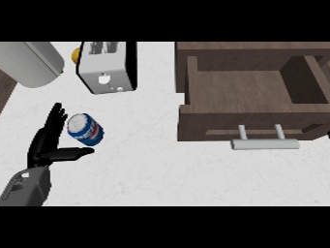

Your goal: Pick up the can, place it into the drawer and close the drawer

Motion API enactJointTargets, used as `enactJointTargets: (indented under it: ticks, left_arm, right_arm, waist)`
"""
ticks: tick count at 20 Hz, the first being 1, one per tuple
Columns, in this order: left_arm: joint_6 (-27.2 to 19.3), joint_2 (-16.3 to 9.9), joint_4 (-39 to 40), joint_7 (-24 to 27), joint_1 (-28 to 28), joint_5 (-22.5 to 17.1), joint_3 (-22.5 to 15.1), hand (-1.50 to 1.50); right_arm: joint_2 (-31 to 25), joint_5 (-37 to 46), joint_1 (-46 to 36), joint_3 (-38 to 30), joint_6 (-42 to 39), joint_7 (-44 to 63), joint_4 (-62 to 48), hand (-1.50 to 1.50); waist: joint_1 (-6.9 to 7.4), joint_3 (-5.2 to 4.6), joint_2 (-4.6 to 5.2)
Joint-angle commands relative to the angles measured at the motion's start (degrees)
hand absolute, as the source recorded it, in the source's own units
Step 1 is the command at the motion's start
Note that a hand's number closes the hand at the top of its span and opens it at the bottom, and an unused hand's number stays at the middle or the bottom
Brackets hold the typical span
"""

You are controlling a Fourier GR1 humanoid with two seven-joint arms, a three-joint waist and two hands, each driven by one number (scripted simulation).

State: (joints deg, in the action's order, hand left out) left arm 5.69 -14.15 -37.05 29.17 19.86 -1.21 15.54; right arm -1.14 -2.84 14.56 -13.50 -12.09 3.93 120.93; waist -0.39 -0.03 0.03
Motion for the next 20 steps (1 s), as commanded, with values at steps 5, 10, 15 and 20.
enactJointTargets:
  ticks: [5,10,15,20]
  left_arm:
    - [-1.8,1.3,3.2,-1.1,4.0,-0.7,-0.6,-1.5]
    - [-3.7,1.0,12.6,2.7,9.8,-0.1,0.5,-1.5]
    - [-1.6,1.5,14.3,5.7,9.7,1.0,-1.3,-1.5]
    - [-1.5,2.5,15.9,8.0,11.1,0.6,-1.1,-1.5]
  right_arm:
    - [1.1,2.4,1.4,2.7,1.8,-1.5,-0.1,-1.5]
    - [-0.1,-0.8,1.6,0.4,-0.9,2.6,3.9,-1.5]
    - [0.0,-1.6,2.4,-1.3,-2.3,-0.6,1.6,-1.5]
    - [1.1,1.5,0.8,2.4,0.7,-0.4,1.3,-1.5]
  waist:
    - [0.08,0.02,-0.03]
    - [-0.43,-0.02,0.11]
    - [-0.35,-0.01,0.1]
    - [-0.31,-0.02,0.13]
